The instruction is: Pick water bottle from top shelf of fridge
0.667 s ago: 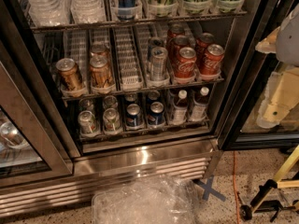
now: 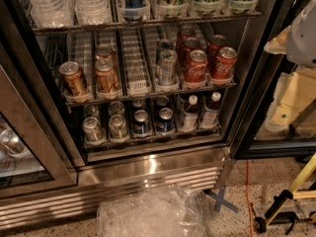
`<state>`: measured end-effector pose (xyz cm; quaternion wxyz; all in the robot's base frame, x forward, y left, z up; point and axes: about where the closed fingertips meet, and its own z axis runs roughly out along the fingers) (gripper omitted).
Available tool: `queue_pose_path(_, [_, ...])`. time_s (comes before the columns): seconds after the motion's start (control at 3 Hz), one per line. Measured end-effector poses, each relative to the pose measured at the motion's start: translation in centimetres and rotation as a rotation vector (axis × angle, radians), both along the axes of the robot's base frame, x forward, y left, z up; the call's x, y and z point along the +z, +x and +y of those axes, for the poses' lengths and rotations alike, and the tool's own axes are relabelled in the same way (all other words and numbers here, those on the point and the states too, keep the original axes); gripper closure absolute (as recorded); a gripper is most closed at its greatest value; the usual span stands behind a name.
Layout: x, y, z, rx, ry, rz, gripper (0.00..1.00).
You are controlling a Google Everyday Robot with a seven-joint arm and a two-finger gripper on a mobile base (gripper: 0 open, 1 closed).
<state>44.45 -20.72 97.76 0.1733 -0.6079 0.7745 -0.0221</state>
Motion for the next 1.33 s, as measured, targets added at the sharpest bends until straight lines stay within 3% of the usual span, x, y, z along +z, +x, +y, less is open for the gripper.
queue_pose_path(0.33, [-0.7, 1.2, 2.8, 0.064, 0.067, 0.008, 0.0])
queue_pose_path(1.0, [-1.7, 1.6, 8.8, 0.161, 0.277, 0.074, 0.0])
queue_pose_path(1.33, [-1.7, 1.6, 8.8, 0.161, 0.277, 0.074, 0.0])
